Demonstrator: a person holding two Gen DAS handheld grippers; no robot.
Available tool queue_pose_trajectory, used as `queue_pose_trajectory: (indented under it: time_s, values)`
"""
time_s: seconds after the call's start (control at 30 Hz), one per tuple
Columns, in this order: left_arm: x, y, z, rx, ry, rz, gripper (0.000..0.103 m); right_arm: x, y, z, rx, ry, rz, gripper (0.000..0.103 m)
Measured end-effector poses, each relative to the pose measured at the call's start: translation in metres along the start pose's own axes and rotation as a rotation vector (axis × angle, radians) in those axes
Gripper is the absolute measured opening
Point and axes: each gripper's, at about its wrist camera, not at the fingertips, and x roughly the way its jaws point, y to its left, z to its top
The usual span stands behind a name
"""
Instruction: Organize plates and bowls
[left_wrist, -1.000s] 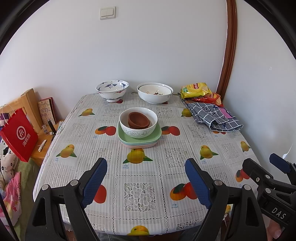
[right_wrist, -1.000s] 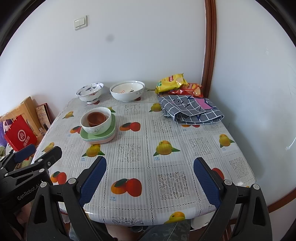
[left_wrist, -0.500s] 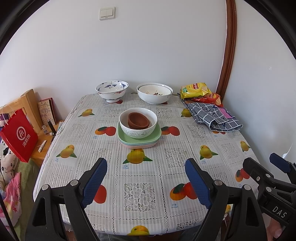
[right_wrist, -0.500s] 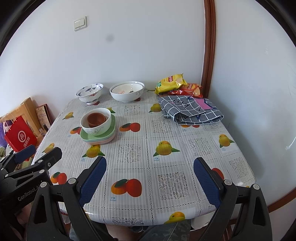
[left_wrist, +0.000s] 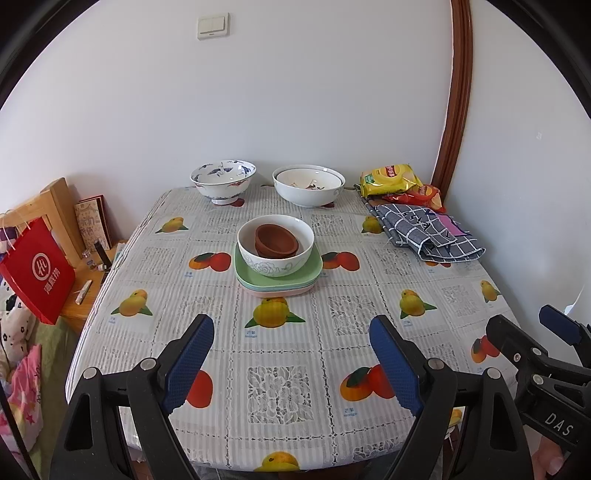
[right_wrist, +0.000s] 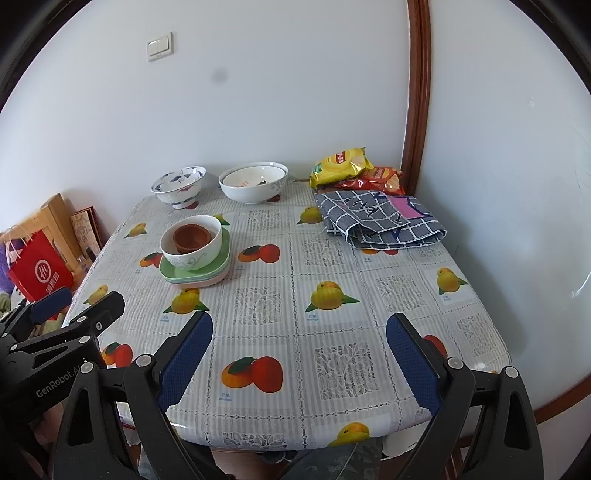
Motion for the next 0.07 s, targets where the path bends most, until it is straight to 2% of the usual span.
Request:
queue_pose_trajectory:
  time_s: [0.07]
  values:
    - [0.0032,0.0008,0.0013,-0.001,0.006,-0.001,0.086,0.0024,-0.0002,0.0013,0.003,0.004,0.002,0.094]
